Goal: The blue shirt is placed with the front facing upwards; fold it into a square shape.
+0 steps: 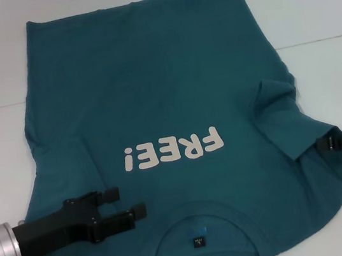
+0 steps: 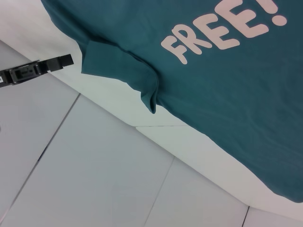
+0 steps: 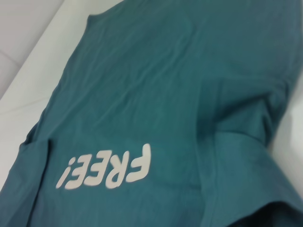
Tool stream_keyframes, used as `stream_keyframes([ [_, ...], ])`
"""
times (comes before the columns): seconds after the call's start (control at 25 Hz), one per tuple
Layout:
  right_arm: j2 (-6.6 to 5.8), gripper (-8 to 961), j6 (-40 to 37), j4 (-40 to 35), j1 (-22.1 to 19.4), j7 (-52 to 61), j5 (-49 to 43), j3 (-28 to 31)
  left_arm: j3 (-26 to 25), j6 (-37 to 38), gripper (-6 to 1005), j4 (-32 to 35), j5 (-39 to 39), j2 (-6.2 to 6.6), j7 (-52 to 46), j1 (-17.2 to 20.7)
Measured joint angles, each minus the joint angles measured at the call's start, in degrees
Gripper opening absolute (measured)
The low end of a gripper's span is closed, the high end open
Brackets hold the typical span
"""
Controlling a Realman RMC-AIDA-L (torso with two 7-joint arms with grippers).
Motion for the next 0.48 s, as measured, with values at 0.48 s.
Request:
stream_keyframes([
  [0.48, 3.37, 657, 9.48, 3.18, 2.96, -2.24, 0.10, 0.72, 0.02, 0.02, 890, -0.02, 0.16, 0.00, 0.32, 0.15],
])
